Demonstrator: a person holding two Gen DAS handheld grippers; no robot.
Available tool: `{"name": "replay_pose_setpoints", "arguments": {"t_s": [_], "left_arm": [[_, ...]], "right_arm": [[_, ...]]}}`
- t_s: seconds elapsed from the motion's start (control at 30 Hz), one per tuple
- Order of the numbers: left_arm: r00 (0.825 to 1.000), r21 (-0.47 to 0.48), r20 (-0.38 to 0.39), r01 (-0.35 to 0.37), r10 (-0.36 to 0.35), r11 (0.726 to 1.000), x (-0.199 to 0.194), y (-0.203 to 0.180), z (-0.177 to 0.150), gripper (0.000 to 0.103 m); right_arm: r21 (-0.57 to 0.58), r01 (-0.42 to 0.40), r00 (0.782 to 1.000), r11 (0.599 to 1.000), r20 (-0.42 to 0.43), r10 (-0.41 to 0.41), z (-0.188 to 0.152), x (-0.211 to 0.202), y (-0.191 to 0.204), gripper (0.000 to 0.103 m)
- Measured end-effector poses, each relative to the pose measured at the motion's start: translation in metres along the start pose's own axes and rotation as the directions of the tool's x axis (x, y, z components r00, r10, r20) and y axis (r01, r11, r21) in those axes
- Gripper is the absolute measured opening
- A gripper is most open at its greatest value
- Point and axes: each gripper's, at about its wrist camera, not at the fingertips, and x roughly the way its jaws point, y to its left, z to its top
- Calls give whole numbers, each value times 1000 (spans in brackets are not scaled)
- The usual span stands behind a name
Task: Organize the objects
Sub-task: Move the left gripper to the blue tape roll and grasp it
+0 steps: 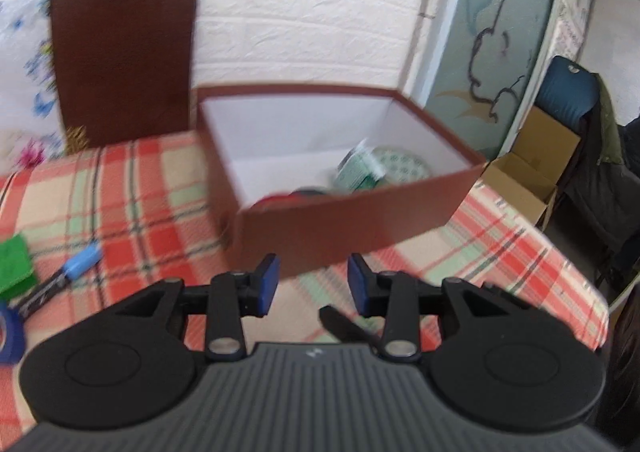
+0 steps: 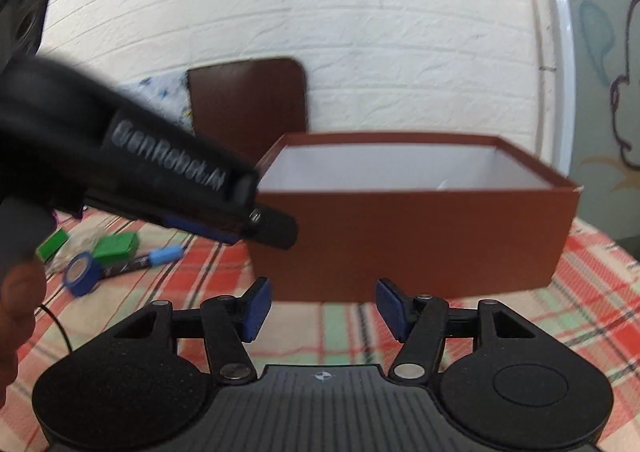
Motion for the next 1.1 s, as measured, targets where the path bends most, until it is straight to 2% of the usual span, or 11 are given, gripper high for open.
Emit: {"name": "replay_pose_setpoints", "arguments": {"t_s": [0.27,0.33,0.5,0.57,0.7,0.83,0.9,0.93,1.0,1.07,1.1], "left_arm": [[977,-198,-121,-199,178,960,-20,98,-66,40],[966,-213,-92,-255,240,943,-32,122,-81,39],[861,-145,38,-497,507,855,-51,162,-111,44],[884,-219,62,-442,464,870,-58,177,-113,46],[883,-171,69,-448,464,878,-52,171,-113,57],[892,-197,76,-424,445,884,-54,173,-114,58],[894,-204,78,-418,440,885,-53,174,-115,59],[895,-205,79,-416,438,886,-54,174,-115,59],[898,-208,81,-409,432,889,-54,176,-115,60],[900,-209,83,-405,429,890,-54,176,-115,60],[900,-208,84,-405,429,890,-55,176,-115,60]], "right_arm": [[-142,-158,980,977,-141,138,-18,6,67,58],[-176,-201,971,964,-169,172,-17,17,80,58],[-312,-271,960,911,-163,229,-5,48,124,57],[-390,-290,956,874,-148,252,5,64,145,56],[-544,-362,932,757,-189,310,31,106,184,65],[-600,-498,865,627,-394,309,30,148,210,76],[-551,-524,846,650,-426,320,36,153,208,73],[-531,-523,843,666,-437,313,39,153,207,61],[-579,-470,875,666,-405,265,34,139,203,41],[-598,-445,885,667,-405,228,22,123,191,2],[-563,-456,876,689,-419,238,18,114,180,1]]}}
